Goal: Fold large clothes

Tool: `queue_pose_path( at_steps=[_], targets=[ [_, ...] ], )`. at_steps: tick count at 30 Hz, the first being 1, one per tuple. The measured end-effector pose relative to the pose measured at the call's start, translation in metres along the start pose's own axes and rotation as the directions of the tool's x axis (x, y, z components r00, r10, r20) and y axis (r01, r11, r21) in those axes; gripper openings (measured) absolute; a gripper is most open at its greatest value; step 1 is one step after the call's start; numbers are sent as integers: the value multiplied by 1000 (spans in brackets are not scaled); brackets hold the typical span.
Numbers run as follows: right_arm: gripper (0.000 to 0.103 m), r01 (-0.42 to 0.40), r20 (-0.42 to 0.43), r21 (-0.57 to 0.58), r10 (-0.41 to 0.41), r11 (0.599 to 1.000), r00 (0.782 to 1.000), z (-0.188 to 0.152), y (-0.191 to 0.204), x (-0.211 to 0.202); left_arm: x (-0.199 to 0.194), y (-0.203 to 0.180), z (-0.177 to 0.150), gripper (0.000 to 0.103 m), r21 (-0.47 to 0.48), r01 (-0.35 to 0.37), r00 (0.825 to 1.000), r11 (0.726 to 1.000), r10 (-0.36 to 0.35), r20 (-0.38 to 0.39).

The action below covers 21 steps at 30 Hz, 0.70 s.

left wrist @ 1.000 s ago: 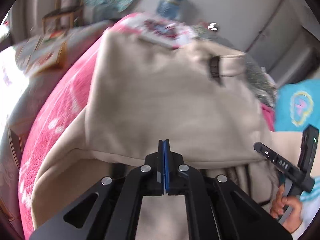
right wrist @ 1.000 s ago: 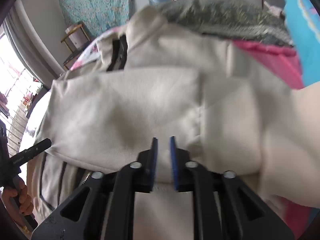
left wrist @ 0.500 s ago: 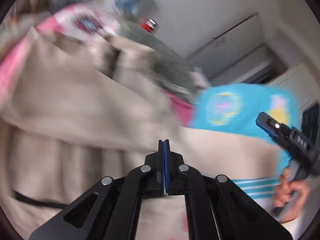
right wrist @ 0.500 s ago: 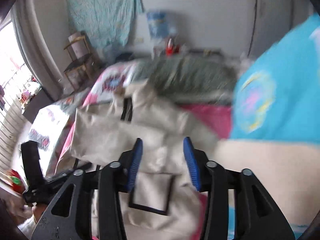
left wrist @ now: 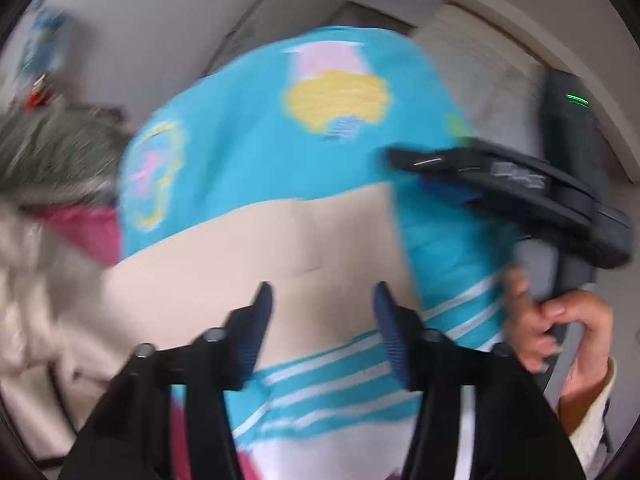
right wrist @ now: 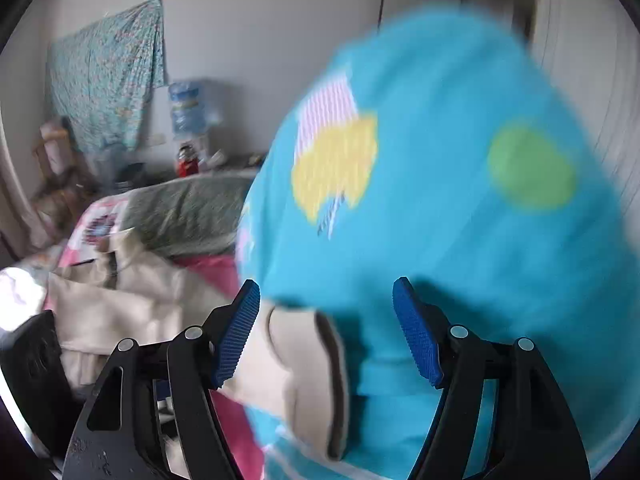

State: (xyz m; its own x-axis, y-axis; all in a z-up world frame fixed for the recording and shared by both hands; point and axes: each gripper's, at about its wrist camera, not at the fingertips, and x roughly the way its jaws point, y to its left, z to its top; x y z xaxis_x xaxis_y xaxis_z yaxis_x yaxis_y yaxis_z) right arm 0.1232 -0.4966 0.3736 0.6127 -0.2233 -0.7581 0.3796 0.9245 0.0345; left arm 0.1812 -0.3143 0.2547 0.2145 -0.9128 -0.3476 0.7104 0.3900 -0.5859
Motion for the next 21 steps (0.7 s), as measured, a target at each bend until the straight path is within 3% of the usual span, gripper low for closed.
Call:
queue_pose_path(
  at_steps=[2, 4, 6, 8, 9, 10, 12, 13, 17, 21],
  targets=[
    [66, -38, -37, 20, 39, 999, 999, -4, -9, 8, 18, -22, -1, 57, 37, 56, 998, 998, -56, -19],
    [65, -5, -42, -14, 5, 1000, 999, -6, -11, 11, 34, -36, -2, 57, 87, 28, 999, 996, -25, -44],
    [63, -51, -70, -14, 50, 999, 996, -4, -8, 11, 56, -49, -3, 56, 141, -42, 996, 989, 52, -67],
    [30, -70, -82, 35, 73, 997, 994, -2, -19, 14, 65, -49, -1, 57, 111, -7, 997, 994, 14, -69],
    [21, -123, -92, 100, 133, 987, 987, -3, -29, 16, 69, -48, 0, 57, 102, -11, 997, 995, 18, -74],
    [5, -195, -110, 139, 211, 971, 971, -4, -33, 19, 74, -46, 1, 57, 84, -31, 997, 996, 37, -74],
    [5, -209, -129, 112, 222, 972, 966, -10, -28, 24, 85, -42, 3, 57, 37, -19, 996, 999, 22, -85],
    [5, -206, -135, 97, 218, 974, 967, -12, -25, 26, 89, -39, 4, 51, 6, -27, 996, 1000, 28, -87],
    [5, -241, -154, 86, 252, 967, 955, -14, -9, 29, 79, -30, 5, 13, -54, -55, 997, 997, 52, -51],
    [5, -286, -192, 30, 286, 958, 939, -3, 45, 39, 42, -11, 13, 10, -33, -139, 990, 990, 139, -18]
  ],
)
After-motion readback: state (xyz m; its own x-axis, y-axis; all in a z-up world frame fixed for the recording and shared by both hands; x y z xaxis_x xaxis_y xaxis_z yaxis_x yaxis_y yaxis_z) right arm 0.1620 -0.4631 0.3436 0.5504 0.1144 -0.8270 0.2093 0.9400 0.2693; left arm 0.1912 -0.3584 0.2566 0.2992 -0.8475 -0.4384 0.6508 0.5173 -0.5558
